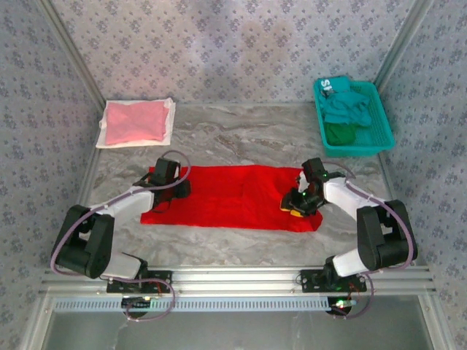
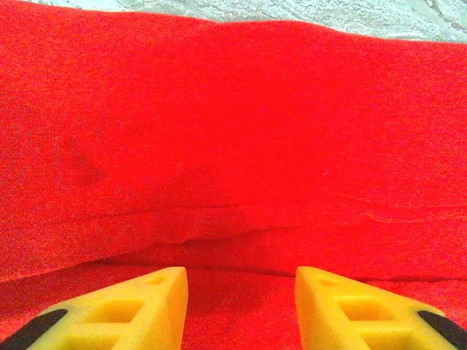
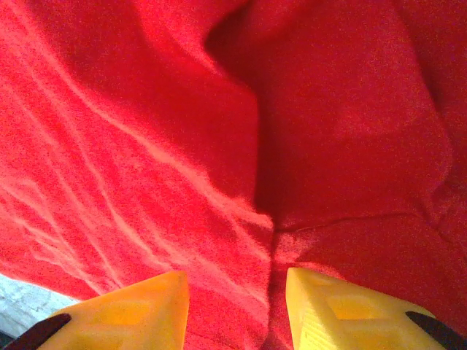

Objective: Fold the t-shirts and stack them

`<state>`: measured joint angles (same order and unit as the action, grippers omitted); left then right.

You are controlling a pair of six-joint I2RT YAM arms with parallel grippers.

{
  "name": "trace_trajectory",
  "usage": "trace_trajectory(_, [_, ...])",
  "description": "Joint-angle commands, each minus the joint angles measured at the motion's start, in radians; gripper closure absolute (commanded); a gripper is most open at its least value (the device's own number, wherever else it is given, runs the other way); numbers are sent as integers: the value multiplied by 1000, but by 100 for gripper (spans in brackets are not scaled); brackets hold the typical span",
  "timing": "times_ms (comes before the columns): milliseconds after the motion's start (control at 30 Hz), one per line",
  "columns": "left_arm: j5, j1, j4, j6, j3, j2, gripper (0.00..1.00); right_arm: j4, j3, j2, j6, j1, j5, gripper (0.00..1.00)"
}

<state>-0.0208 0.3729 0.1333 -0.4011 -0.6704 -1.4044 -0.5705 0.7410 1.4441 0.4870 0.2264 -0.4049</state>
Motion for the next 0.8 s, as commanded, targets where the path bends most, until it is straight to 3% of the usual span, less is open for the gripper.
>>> trace_trajectory(0, [16,-4,-2,19,-26,-16,57,34,-10,-4,21,-16,27,58])
trace_trajectory(200, [22,-5,-5,10,-24,-15,57,129,-6,63,2,-38,15,59])
trace_trajectory(433, [24,-5,-5,9,-23,-19,57,183,1,66,0,-26,-12,81])
trace_trajectory(667, [-10,-19,8,-14,-24,-15,57,128,16,17,-14,-31,7,100])
trace_trajectory(767, [-20,-39,10,-19,-29,-8,56,109,17,5,-19,-43,9,100])
